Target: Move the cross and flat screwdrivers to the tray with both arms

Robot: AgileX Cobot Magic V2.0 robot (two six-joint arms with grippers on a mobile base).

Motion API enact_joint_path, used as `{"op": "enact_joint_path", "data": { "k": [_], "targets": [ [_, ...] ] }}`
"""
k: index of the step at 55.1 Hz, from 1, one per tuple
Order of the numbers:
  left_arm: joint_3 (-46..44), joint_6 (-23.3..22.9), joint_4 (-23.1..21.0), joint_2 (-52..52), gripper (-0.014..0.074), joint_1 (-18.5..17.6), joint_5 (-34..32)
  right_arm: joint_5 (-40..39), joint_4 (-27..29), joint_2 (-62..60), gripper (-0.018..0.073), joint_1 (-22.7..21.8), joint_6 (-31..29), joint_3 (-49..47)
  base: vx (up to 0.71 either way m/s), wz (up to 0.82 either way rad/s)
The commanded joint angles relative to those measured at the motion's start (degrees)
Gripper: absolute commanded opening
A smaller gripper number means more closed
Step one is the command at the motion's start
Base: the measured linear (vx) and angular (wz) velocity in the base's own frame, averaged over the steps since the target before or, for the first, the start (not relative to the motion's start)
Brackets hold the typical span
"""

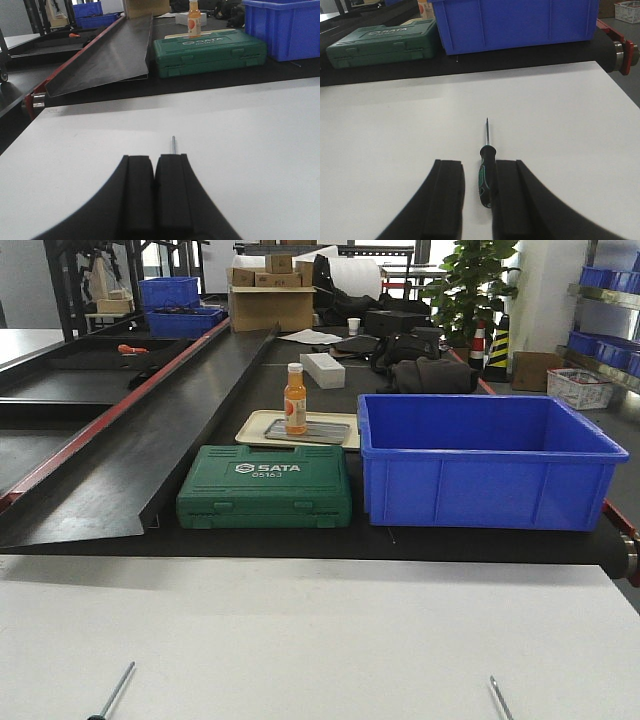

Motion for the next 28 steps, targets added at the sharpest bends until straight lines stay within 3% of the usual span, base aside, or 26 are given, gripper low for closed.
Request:
{"op": "enact_joint_path", "data": {
  "k": [1, 7, 15, 22, 28],
  "targets": [
    [-1.69, -0.39, -0.07, 0.42, -0.0006, -0.13, -7.39, -8.08, -0.61, -0.34, 0.0244, -0.30, -0.21, 0.42, 0.00, 0.00],
    [-1.75, -1.88, -0.11, 0.42, -0.0006, -0.13, -13.85, -13.88, -0.66, -0.34, 0.0244, -0.30, -0.21, 0.42, 0.00, 0.00],
    [-2.18, -3.86, -0.11, 0.42, -0.0006, -0.13, -22.82, -29.34, -0.66, -0.34, 0.0244, -0.30, -0.21, 0.42, 0.00, 0.00],
    [-4.11, -4.05, -0.11, 0.42, -0.0006, -0.13, -22.29, -46.13, -0.45, -0.34, 0.0244, -0.30, -0.21, 0.36, 0.00, 0.00],
    [-6.16, -4.05, -0.11, 0.42, -0.0004, -0.13, -22.08, -52.08, -0.45, -0.34, 0.0244, -0.30, -1.36, 0.02, 0.00, 0.00]
  ]
}}
